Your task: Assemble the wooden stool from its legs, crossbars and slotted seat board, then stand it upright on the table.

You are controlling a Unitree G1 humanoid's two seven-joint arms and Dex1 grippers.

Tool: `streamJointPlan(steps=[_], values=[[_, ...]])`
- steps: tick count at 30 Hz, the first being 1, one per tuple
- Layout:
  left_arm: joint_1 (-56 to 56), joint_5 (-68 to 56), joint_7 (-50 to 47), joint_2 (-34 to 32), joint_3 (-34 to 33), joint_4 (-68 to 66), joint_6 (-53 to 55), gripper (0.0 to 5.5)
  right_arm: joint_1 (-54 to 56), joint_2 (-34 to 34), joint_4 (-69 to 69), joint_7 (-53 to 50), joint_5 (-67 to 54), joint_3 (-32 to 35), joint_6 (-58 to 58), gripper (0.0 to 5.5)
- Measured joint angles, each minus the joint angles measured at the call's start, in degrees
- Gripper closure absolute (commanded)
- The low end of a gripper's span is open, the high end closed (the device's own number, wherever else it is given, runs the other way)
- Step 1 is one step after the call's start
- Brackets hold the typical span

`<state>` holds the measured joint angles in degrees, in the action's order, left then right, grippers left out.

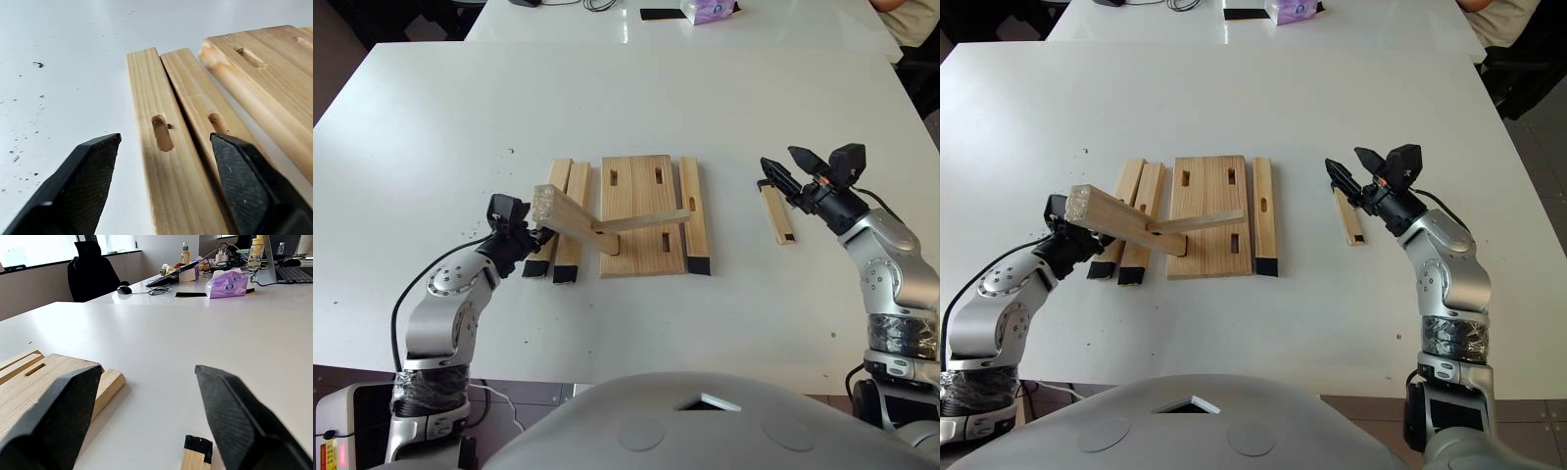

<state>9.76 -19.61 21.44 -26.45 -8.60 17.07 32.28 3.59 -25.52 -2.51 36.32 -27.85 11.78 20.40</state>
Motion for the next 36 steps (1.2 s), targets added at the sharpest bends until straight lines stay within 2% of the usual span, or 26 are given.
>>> streamJointPlan(steps=[10, 21, 29, 36], values=[[2.5, 1.7, -1.0, 0.0, 1.5, 1.9, 3.5, 2.1, -0.3, 0.5, -0.5, -0.5, 0.0, -0.3, 0.2, 1.99], [7.7, 1.6, -1.9, -2.2, -0.9, 10.4, 13.6, 2.1, -5.8, 2.7, -4.5, -2.6, -0.3, -0.1, 0.2, 1.99], [9.0, 0.6, -1.4, -3.1, -0.6, 14.8, 19.1, 3.43, -7.0, 3.2, -5.7, -3.4, -0.4, -0.2, 0.2, 1.99], [6.2, 0.9, -1.6, -3.4, -0.3, 11.5, 17.2, 3.44, -5.6, 3.4, -4.9, -3.6, -0.3, -0.2, 0.2, 1.99]])
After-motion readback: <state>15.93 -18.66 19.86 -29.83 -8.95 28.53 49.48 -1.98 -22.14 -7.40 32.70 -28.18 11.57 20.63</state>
